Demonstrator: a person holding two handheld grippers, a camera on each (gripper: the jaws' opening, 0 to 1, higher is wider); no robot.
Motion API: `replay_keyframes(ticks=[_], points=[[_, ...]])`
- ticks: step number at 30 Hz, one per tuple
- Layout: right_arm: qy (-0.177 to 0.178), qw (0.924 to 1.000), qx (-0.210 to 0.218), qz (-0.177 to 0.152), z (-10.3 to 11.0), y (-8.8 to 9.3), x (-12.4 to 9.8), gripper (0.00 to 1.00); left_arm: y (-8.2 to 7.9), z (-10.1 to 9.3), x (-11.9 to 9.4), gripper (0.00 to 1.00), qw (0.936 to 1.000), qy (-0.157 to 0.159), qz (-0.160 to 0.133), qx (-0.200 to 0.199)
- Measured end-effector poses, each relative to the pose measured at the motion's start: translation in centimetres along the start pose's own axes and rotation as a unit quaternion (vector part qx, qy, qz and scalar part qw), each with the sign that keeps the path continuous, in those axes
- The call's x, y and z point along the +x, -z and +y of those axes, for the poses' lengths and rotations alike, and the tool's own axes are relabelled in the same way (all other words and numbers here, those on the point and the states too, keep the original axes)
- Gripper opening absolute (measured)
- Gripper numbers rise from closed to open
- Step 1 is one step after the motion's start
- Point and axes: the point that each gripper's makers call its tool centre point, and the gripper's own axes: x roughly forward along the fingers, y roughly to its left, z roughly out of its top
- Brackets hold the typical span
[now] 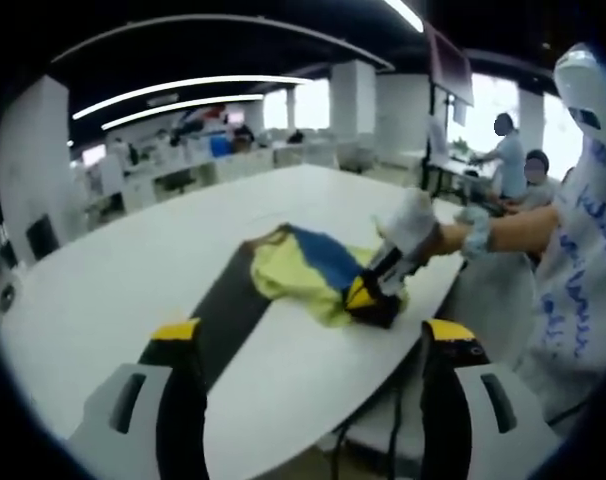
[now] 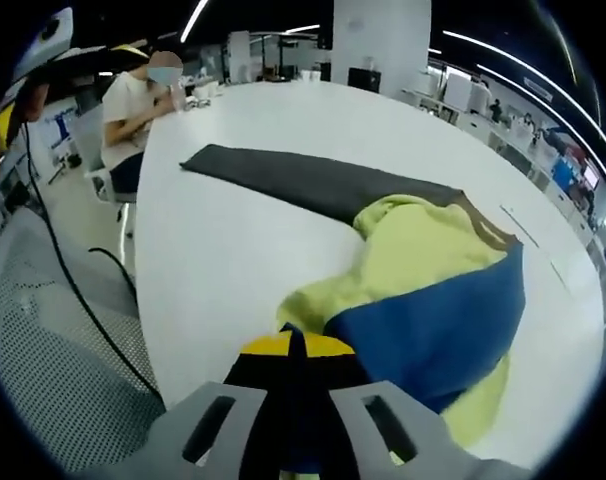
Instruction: Fold the garment on the visible template until the final outline fits inside the template.
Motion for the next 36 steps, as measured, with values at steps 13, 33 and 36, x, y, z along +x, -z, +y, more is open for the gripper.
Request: replay_keyframes(ticks=[13,33,36], points=[[-0.001,0.9985,-0.001,-0.055,0.1,-3.3,-3.2,0.02,-0.1,-0.1,0.0,0.90,1.0000,0.000,0.005,0.004],[0.066,0.9903,0.010,-0.122,-4.7,-4.9,-10.0,0.02,-1.2,-0.3,-0.1,0.94,0.9998,-0.008,0.006,0.017],[0.078,0.9893,0.009,-0.123,-5.5,-4.4,-11.0,0.02,-1.3,-0.6,0.0,0.94,0.9998,-0.007,0.009,0.019]])
